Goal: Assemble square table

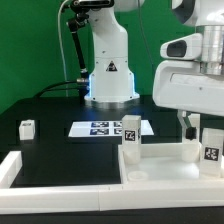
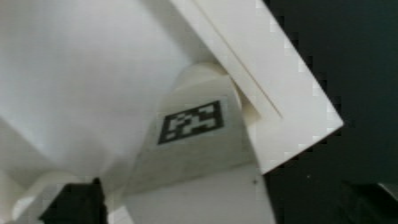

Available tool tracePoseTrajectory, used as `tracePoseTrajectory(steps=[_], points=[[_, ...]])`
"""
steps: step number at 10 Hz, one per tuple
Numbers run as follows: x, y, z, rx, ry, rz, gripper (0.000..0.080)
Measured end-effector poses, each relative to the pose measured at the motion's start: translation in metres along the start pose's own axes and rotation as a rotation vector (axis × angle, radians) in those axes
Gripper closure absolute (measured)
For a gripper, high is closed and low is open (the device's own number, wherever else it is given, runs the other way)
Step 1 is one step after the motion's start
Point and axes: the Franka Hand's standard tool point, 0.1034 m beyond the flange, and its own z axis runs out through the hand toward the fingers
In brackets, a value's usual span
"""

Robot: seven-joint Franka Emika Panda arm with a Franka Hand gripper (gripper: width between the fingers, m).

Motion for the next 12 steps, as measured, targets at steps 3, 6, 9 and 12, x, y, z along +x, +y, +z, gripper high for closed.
tracePoseTrajectory(steps=[3,6,9,12], points=[[0.0,0.001,0.0,0.0,0.0,0.015,0.0275],[0.001,0.002,0.001,-0.003,-0.003,0.22,0.0511],[0.001,0.006,0.002,-0.01,-0.012,0.549,0.0511],[-0.001,0.012,0.003,0.022,-0.081,1.082,0.0509]])
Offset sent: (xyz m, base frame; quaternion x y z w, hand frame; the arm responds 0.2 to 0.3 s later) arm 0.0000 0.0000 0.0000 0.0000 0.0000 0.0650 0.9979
